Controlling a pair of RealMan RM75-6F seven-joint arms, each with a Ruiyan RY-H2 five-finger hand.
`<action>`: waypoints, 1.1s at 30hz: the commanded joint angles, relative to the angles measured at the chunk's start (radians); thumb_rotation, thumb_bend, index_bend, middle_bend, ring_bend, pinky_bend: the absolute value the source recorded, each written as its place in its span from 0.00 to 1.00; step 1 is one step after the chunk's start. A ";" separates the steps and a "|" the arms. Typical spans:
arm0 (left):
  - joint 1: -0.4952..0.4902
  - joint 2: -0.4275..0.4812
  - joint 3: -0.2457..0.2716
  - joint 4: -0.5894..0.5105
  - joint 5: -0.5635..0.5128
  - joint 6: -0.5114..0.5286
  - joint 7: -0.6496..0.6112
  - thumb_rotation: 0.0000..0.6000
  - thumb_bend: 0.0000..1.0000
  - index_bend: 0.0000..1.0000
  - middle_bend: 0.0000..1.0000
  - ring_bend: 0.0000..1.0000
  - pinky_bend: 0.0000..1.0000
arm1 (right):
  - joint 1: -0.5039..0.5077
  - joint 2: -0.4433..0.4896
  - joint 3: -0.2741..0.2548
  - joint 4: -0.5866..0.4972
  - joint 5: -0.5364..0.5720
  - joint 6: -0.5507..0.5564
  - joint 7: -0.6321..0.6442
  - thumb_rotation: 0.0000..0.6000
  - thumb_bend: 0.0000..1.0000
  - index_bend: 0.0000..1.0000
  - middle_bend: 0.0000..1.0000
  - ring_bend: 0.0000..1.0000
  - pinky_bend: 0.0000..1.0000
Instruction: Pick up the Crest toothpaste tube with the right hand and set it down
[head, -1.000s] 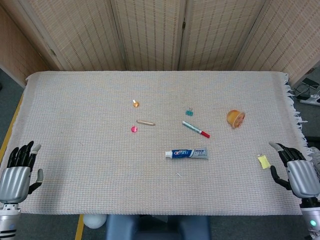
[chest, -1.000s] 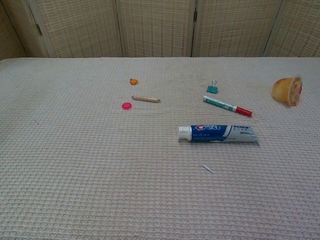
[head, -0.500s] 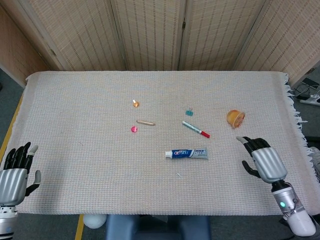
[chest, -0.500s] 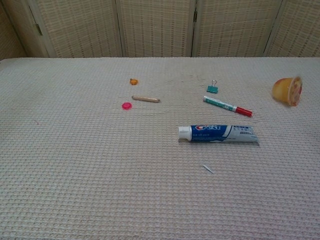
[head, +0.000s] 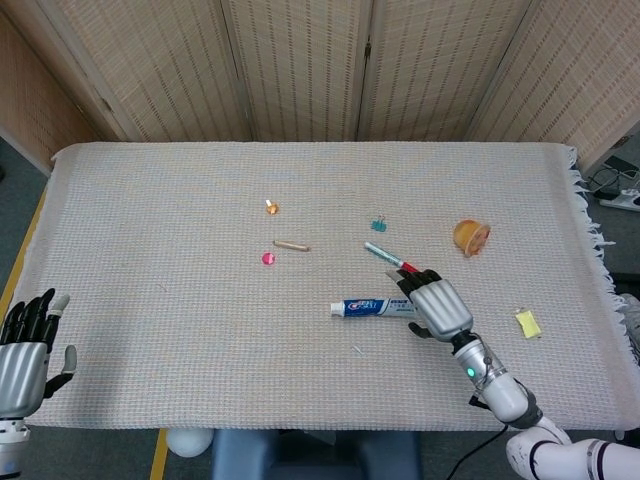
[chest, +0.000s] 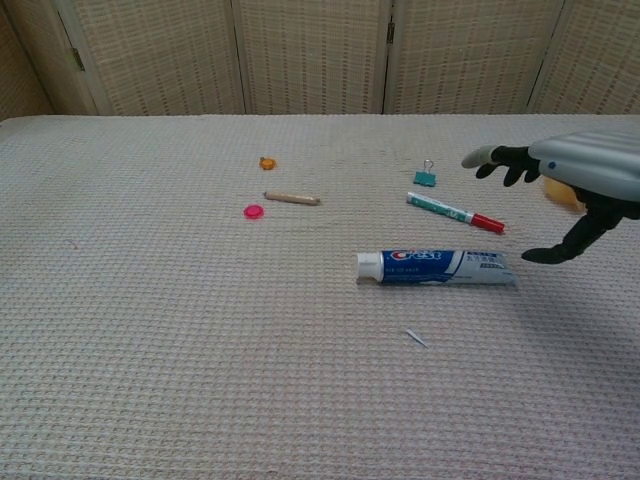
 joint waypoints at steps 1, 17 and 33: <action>0.002 0.001 0.001 0.004 0.001 0.000 -0.006 1.00 0.61 0.00 0.00 0.01 0.00 | 0.039 -0.060 0.003 0.051 0.048 -0.024 -0.057 1.00 0.29 0.12 0.22 0.24 0.22; 0.003 -0.004 0.000 0.034 -0.001 -0.008 -0.034 1.00 0.61 0.00 0.00 0.01 0.00 | 0.130 -0.222 -0.006 0.224 0.176 -0.065 -0.132 1.00 0.29 0.23 0.28 0.28 0.24; 0.005 -0.007 -0.003 0.061 -0.010 -0.014 -0.059 1.00 0.61 0.00 0.00 0.01 0.00 | 0.184 -0.286 -0.014 0.305 0.226 -0.080 -0.133 1.00 0.43 0.37 0.37 0.34 0.28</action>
